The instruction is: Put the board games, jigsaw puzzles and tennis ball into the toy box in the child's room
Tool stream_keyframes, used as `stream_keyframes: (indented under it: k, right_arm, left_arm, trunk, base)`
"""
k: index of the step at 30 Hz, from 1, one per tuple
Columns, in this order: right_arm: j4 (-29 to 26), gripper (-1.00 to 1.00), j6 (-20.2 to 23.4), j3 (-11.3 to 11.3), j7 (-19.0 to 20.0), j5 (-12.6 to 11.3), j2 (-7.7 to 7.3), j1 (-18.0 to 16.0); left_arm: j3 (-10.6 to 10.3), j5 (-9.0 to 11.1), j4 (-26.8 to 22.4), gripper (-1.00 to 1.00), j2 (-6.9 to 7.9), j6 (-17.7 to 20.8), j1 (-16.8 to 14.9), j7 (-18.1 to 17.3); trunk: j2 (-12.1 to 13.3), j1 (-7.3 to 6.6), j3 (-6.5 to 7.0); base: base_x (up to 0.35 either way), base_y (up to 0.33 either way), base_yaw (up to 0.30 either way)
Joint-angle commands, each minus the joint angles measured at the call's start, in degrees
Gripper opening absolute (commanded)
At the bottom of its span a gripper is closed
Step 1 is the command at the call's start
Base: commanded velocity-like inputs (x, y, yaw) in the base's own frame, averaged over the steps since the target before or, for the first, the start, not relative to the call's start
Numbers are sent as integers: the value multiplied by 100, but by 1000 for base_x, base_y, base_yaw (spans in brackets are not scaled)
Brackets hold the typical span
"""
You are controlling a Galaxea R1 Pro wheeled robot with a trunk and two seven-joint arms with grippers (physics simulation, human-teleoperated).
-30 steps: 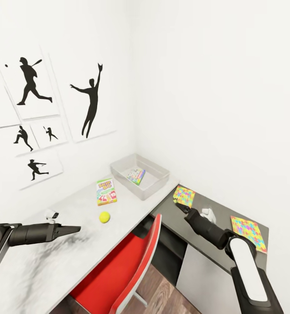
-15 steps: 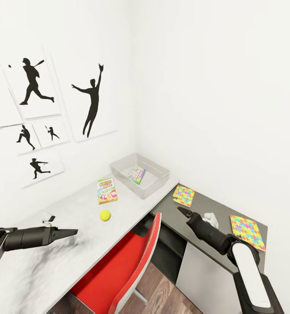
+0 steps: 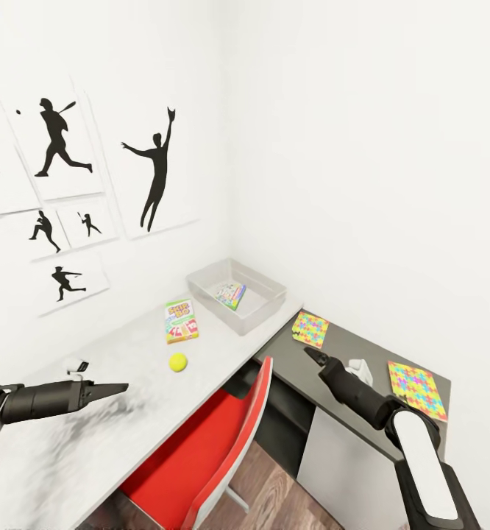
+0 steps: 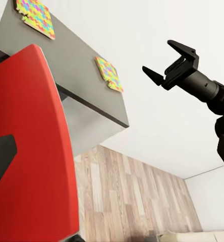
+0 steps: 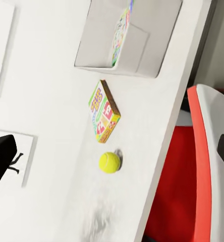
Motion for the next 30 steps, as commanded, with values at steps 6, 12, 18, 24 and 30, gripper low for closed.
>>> stream_keyframes:
  k: [6,12,18,24,30]
  right_arm:
    - [30,100,-2,-12,-54,-61,6,-6]
    - [84,100,-76,-10,-54,-60,6,-6]
    - [110,100,-149,-5,-54,-60,4,-6]
    - [124,100,-180,-4,-53,-60,6,-6]
    - [128,100,-187,-4,-53,-60,8,-6]
  left_arm:
    - [10,-3,0,100,6,60,-4,-22]
    - [12,-2,2,100,7,60,-4,-22]
    - [13,-4,2,100,7,55,-4,-22]
    - [13,-3,7,100,7,52,-4,-22]
    - [13,-2,8,100,7,51,-4,-22]
  trunk:
    - [-13,3,-13]
    - [-13,3,-18]
    - [-13,3,-37]
    - [-13,3,-50]
    - [-13,3,-53]
  base:
    - [-79,0,0]
    - [-43,0,-41]
    - [-9,0,-165]
    - [-2,0,-145]
    - [-1,0,-42]
